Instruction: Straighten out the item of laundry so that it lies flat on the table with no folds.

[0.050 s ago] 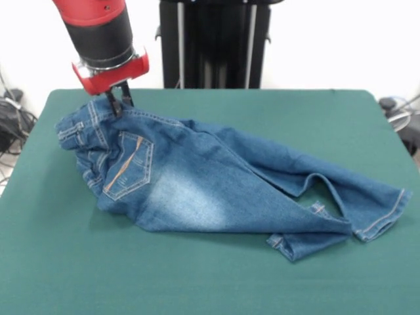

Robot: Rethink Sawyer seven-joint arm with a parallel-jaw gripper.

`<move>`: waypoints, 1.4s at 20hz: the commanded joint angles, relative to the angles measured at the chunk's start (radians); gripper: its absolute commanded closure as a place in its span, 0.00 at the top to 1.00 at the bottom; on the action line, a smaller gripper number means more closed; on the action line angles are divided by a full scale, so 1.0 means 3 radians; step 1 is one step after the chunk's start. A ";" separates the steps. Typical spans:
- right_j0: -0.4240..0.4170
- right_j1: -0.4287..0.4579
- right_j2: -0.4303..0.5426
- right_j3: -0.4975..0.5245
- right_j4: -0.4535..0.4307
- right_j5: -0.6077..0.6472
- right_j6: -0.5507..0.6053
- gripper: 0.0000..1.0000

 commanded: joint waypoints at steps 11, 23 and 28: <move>0.0041 0.0098 0.0023 0.0115 -0.0179 -0.0231 -0.0382 0.00; 0.0283 -0.0131 -0.0004 0.0361 -0.0067 -0.0333 0.0144 1.00; 0.0562 -0.0478 0.0038 0.0838 0.0172 -0.0712 0.0761 1.00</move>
